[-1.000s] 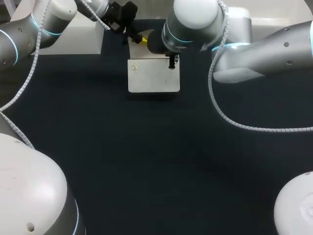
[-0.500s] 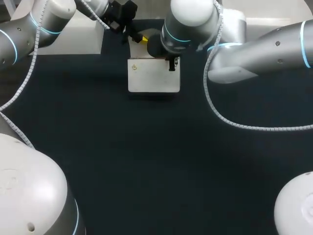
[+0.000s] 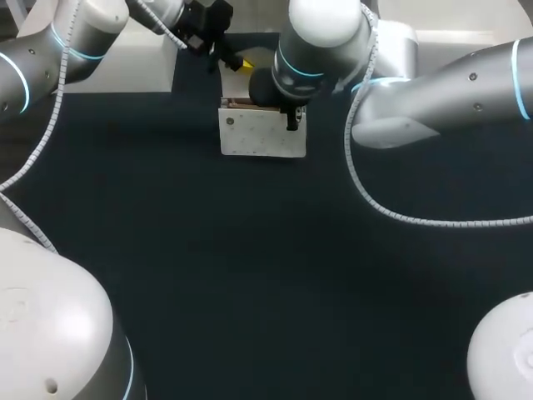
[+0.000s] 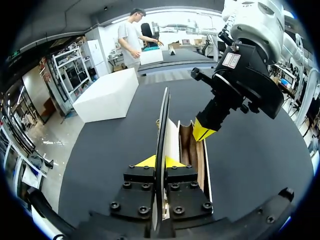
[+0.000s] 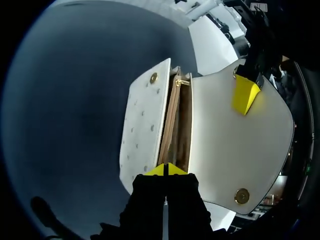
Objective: Pick up the bag, open it, inspect its contents, close it, and place it on the opposite side
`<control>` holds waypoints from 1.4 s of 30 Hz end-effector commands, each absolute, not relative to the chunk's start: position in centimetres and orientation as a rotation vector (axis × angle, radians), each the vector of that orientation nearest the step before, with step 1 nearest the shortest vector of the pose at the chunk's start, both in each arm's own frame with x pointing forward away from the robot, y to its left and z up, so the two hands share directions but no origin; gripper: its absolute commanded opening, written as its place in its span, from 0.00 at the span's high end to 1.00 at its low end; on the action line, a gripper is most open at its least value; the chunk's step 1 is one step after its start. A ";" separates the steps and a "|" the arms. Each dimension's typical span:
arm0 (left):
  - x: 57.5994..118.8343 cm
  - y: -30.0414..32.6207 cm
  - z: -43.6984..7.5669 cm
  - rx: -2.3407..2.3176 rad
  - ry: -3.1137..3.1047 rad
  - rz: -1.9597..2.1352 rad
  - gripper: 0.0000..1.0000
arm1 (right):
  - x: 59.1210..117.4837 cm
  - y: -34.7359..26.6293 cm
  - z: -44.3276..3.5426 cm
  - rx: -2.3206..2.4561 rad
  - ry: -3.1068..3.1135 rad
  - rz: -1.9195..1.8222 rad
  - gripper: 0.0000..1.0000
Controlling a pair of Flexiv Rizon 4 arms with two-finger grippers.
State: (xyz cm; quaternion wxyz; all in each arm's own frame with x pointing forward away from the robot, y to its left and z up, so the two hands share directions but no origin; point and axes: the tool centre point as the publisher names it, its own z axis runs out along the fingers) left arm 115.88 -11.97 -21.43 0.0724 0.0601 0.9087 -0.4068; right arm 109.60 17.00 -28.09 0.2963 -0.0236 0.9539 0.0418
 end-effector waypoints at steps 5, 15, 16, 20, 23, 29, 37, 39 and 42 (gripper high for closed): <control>115.8 -12.1 -21.2 0.181 2.717 -1.245 1.00 | 108.1 16.7 -28.7 -0.058 2.558 0.110 1.00; 115.1 -12.4 -21.1 0.218 2.721 -1.242 1.00 | 109.4 16.3 -27.5 -0.036 2.504 0.083 1.00; 115.1 -12.5 -21.1 0.220 2.721 -1.240 1.00 | 109.6 16.2 -27.2 -0.034 2.495 0.077 1.00; 115.0 -12.5 -21.1 0.225 2.724 -1.230 1.00 | 110.3 16.1 -26.4 -0.028 2.464 0.070 1.00; 114.9 -12.5 -21.1 0.227 2.726 -1.228 1.00 | 110.6 16.2 -26.2 -0.033 2.451 0.062 1.00; 114.8 -12.5 -21.1 0.232 2.730 -1.225 1.00 | 111.4 16.4 -26.7 -0.035 2.455 0.053 1.00; 114.8 -12.6 -21.1 0.227 2.726 -1.239 1.00 | 111.6 16.6 -28.0 -0.055 2.491 0.040 1.00; 114.8 -12.6 -21.1 0.224 2.725 -1.243 1.00 | 111.5 16.6 -28.3 -0.060 2.498 0.036 1.00; 114.9 -12.6 -21.1 0.214 2.724 -1.250 1.00 | 111.1 16.6 -28.5 -0.064 2.510 0.034 1.00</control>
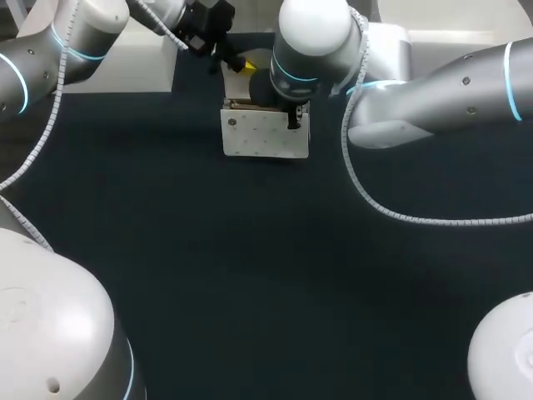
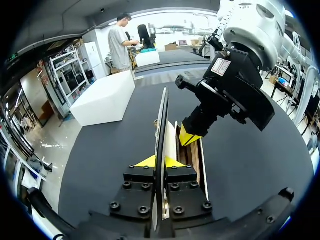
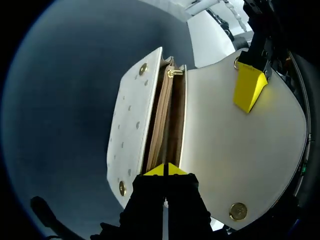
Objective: Pick up the bag, open it, inspect its contents, close it, and place it on the opposite side
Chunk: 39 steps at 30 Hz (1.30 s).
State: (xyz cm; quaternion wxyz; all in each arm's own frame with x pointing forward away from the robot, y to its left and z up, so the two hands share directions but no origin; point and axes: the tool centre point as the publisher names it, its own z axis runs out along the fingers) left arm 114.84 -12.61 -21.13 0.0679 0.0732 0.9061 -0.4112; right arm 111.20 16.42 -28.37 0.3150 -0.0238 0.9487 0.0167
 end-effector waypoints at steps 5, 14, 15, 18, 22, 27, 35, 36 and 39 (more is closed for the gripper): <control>114.9 -12.5 -21.1 0.206 2.722 -1.271 1.00 | 110.5 16.5 -29.0 -0.068 2.531 0.031 1.00; 114.8 -12.6 -21.0 0.227 2.748 -1.334 1.00 | 110.5 15.9 -30.6 -0.064 2.576 0.022 1.00; 114.8 -12.6 -21.0 0.229 2.755 -1.343 1.00 | 110.7 16.0 -30.7 -0.063 2.577 0.023 1.00; 114.9 -12.6 -21.2 0.234 2.774 -1.363 1.00 | 111.1 16.2 -30.9 -0.058 2.572 0.040 1.00; 114.8 -12.7 -21.4 0.238 2.788 -1.369 1.00 | 111.7 16.4 -31.1 -0.061 2.564 0.056 1.00; 114.8 -12.7 -21.5 0.241 2.796 -1.374 1.00 | 112.4 16.6 -31.9 -0.029 2.595 0.039 1.00; 114.8 -12.7 -21.7 0.240 2.799 -1.384 1.00 | 112.5 16.3 -32.8 0.041 2.628 0.051 0.61; 114.8 -12.7 -21.7 0.241 2.799 -1.384 1.00 | 112.5 16.2 -32.8 0.046 2.629 0.053 0.51; 114.8 -12.6 -21.8 0.240 2.798 -1.387 1.00 | 112.4 16.1 -32.8 0.073 2.624 0.071 0.00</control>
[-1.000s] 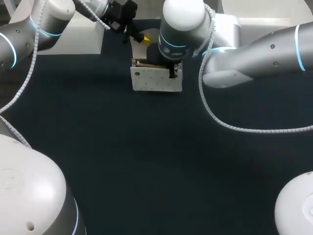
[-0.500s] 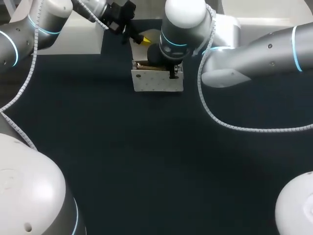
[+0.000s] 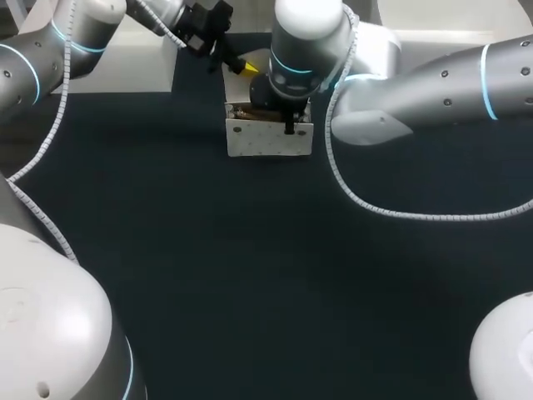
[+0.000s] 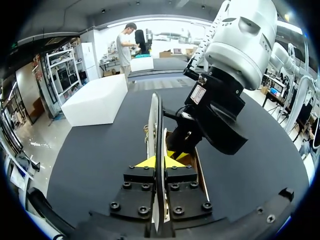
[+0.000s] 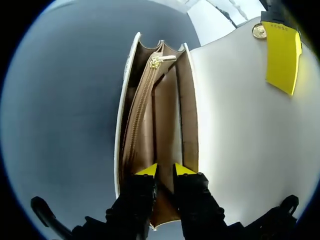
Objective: Pick up the bag, open it, inspect its contents, close it, and place it on the opposite side
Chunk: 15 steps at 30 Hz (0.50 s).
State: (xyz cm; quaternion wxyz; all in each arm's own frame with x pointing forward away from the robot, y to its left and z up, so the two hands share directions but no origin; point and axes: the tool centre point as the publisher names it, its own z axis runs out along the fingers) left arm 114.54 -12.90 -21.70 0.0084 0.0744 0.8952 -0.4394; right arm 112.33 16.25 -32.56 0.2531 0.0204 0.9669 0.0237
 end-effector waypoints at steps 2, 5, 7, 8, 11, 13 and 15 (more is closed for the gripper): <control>114.8 -12.5 -21.9 0.237 2.799 -1.388 1.00 | 112.4 16.0 -32.8 0.086 2.620 0.077 0.00; 114.8 -12.4 -22.0 0.236 2.801 -1.389 1.00 | 112.3 15.9 -32.8 0.091 2.620 0.082 0.00; 114.8 -12.4 -22.0 0.238 2.800 -1.389 1.00 | 112.2 15.9 -32.8 0.092 2.622 0.085 0.00; 114.8 -12.4 -22.0 0.240 2.800 -1.389 1.00 | 112.1 15.9 -32.9 0.093 2.624 0.086 0.00; 114.8 -12.4 -22.0 0.248 2.799 -1.389 1.00 | 112.0 15.9 -33.0 0.097 2.628 0.088 0.00; 114.8 -12.4 -22.0 0.249 2.799 -1.388 1.00 | 112.0 15.9 -33.0 0.098 2.629 0.087 0.00; 114.8 -12.4 -22.0 0.249 2.800 -1.387 1.00 | 112.0 15.9 -33.0 0.100 2.630 0.086 0.00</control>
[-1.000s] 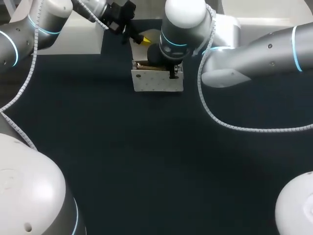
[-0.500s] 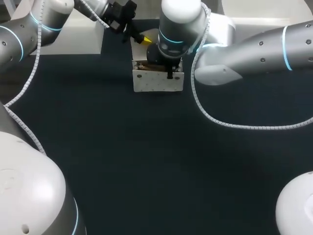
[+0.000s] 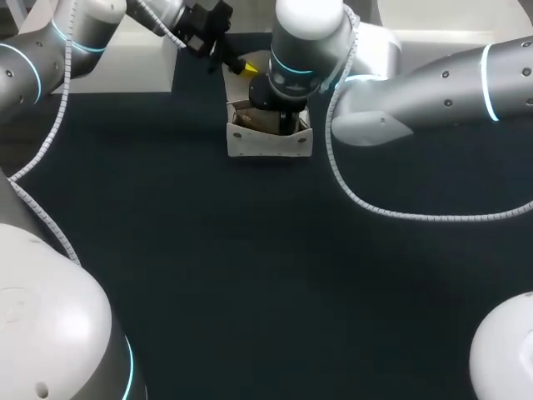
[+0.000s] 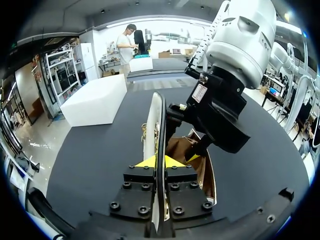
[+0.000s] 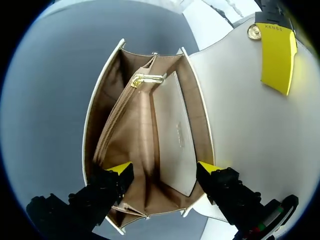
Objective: Pick up the bag, open it, inspect its contents, close it, and place it on the opposite side
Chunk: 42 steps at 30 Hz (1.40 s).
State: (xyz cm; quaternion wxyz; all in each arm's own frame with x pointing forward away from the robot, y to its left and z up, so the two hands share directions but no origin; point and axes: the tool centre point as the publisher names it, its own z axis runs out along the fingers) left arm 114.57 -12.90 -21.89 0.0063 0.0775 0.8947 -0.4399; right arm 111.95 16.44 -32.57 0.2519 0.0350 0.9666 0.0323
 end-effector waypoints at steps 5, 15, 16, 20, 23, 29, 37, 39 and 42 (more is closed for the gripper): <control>114.8 -12.5 -22.0 0.254 2.798 -1.385 1.00 | 112.0 15.9 -33.0 0.100 2.629 0.084 0.00; 114.8 -12.5 -22.1 0.252 2.799 -1.380 1.00 | 112.1 15.9 -33.0 0.098 2.629 0.083 0.00; 114.8 -12.5 -22.1 0.252 2.799 -1.380 1.00 | 112.1 15.9 -33.0 0.098 2.629 0.083 0.00; 114.8 -12.5 -22.1 0.252 2.799 -1.380 1.00 | 112.2 15.8 -32.9 0.098 2.626 0.082 0.00; 114.8 -12.5 -22.1 0.252 2.798 -1.380 1.00 | 112.2 15.8 -32.9 0.097 2.625 0.080 0.00; 114.8 -12.5 -22.1 0.254 2.798 -1.379 1.00 | 112.2 15.8 -32.8 0.097 2.623 0.080 0.00; 114.7 -12.6 -22.0 0.256 2.797 -1.377 1.00 | 112.2 15.8 -32.3 0.097 2.608 0.085 0.33; 114.6 -12.6 -21.9 0.257 2.795 -1.375 1.00 | 112.2 15.7 -31.7 0.102 2.587 0.091 0.51; 114.4 -12.7 -21.6 0.260 2.791 -1.369 1.00 | 112.0 15.6 -30.3 0.115 2.539 0.102 0.62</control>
